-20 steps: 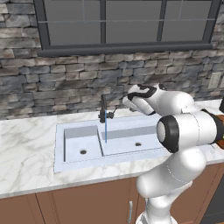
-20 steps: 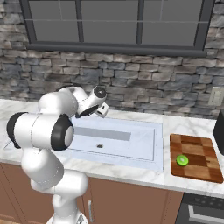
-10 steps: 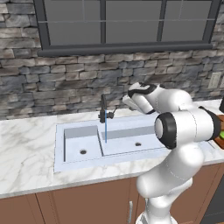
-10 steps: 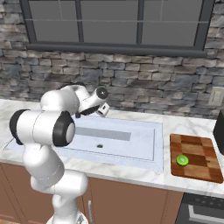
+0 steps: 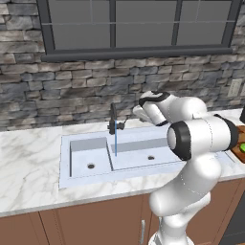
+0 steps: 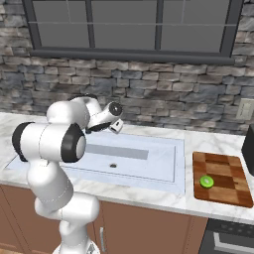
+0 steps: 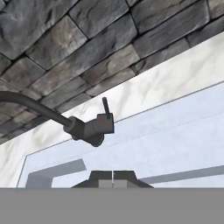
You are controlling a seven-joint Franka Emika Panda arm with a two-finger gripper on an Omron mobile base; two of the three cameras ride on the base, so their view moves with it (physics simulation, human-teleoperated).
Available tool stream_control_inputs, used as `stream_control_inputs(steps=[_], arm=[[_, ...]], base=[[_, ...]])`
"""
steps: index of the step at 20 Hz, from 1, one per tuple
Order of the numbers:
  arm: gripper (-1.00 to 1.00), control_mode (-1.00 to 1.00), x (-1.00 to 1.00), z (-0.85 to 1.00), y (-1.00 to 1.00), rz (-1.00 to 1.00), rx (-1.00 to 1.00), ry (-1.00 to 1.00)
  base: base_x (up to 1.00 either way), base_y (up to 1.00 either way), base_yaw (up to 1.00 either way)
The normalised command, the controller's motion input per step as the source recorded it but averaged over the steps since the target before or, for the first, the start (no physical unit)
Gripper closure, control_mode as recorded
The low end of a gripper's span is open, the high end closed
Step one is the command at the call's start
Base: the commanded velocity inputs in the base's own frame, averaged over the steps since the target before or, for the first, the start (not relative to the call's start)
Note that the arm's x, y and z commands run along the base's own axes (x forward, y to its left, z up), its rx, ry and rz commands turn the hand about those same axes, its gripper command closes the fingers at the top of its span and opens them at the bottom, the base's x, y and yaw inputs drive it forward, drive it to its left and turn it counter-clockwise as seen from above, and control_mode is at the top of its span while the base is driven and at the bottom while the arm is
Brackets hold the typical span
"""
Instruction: Pick the kiwi from the sink and place it on the cutting board to airdry. Then turn off the sink faucet.
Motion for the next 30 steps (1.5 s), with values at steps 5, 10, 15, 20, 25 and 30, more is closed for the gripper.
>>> stream_control_inputs(steps=[5,10,15,20,25,30], arm=[[1.0,-1.0,0.04,-0.09,0.08,0.0,0.0,-0.03],[1.0,-1.0,0.12,-0.03,0.06,0.0,0.02,0.0],[1.0,-1.0,0.19,0.0,0.0,0.0,0.05,0.02],[1.0,-1.0,0.19,-0.07,0.0,0.0,0.03,0.01],[1.0,-1.0,0.18,-0.1,0.0,0.0,0.02,0.0],[1.0,-1.0,0.17,-0.1,0.01,0.0,0.01,0.0]], base=[[0.0,0.0,0.0],[0.0,0.0,0.0],[0.0,0.0,0.0],[0.0,0.0,0.0],[0.0,0.0,0.0],[0.0,0.0,0.0]])
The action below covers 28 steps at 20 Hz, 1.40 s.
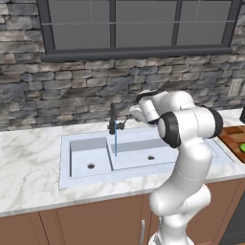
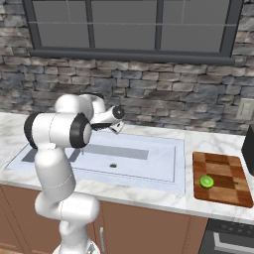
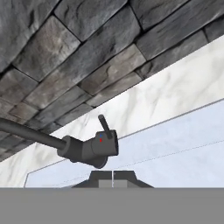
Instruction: Pick the kiwi from the sink and place it on the cutting board to airdry. Then turn off the sink faucet.
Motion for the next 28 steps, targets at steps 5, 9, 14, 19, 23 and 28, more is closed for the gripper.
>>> stream_control_inputs(steps=[5,9,14,19,23,28], arm=[[1.0,-1.0,0.14,-0.1,0.03,0.0,0.0,0.0],[1.0,-1.0,0.08,-0.12,0.11,0.0,0.0,0.0],[1.0,-1.0,0.11,-0.07,0.1,0.0,0.0,0.0],[1.0,-1.0,0.13,-0.05,0.06,0.0,0.0,0.0],[1.0,-1.0,0.15,-0.07,0.0,0.0,0.0,0.0],[1.0,-1.0,0.18,-0.12,0.0,0.0,0.0,0.0]], base=[[0.0,0.0,0.0],[0.0,0.0,0.0],[0.0,0.0,0.0],[0.0,0.0,0.0],[0.0,0.0,0.0],[0.0,0.0,0.0]])
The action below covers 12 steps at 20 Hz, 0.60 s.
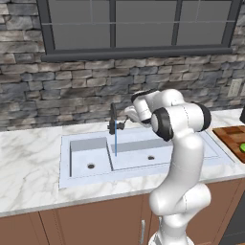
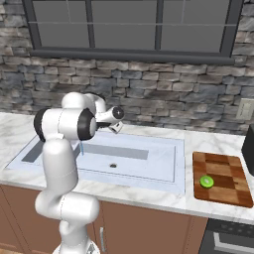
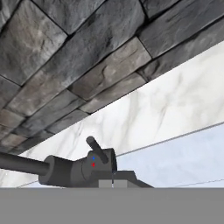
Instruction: Pick the kiwi from the sink and place it on the cutting board to airdry. Then turn off the sink faucet.
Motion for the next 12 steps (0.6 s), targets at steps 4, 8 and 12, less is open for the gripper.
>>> stream_control_inputs(steps=[4,8,12], arm=[[1.0,-1.0,0.2,-0.15,0.03,0.0,0.0,0.0],[1.0,-1.0,0.2,-0.13,0.05,0.0,0.0,0.0],[1.0,-1.0,0.2,-0.08,0.05,0.0,0.0,0.0]], base=[[0.0,0.0,0.0],[0.0,0.0,0.0],[0.0,0.0,0.0]])
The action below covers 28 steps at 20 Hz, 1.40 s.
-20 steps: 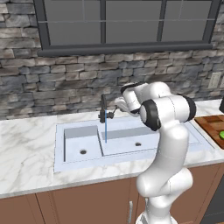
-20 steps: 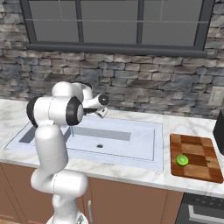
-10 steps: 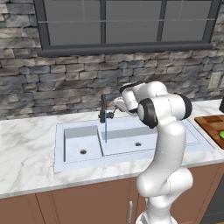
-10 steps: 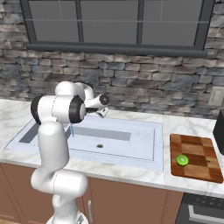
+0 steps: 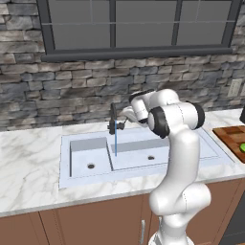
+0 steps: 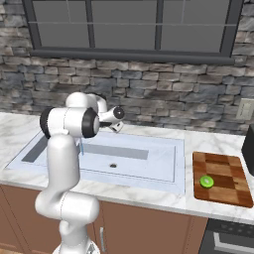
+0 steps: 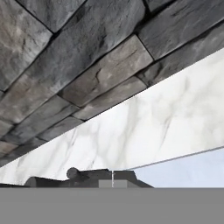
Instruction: Pick the kiwi from the sink and place it on the cutting board to airdry. Then turn off the sink faucet.
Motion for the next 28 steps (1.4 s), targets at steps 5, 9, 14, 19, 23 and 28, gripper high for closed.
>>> stream_control_inputs(steps=[5,9,14,19,23,28], arm=[[1.0,-1.0,0.22,-0.11,0.04,0.0,0.0,0.0],[1.0,-1.0,0.23,-0.12,0.06,0.0,0.0,0.0],[1.0,-1.0,0.25,-0.13,0.08,0.0,0.0,0.0],[1.0,-1.0,0.25,-0.11,0.02,0.0,0.0,0.0],[1.0,-1.0,0.22,-0.11,0.0,0.0,0.0,0.0],[1.0,-1.0,0.19,-0.17,0.14,0.0,0.0,0.0]], base=[[0.0,0.0,0.0],[0.0,0.0,0.0],[0.0,0.0,0.0],[0.0,0.0,0.0],[0.0,0.0,0.0],[0.0,0.0,0.0]])
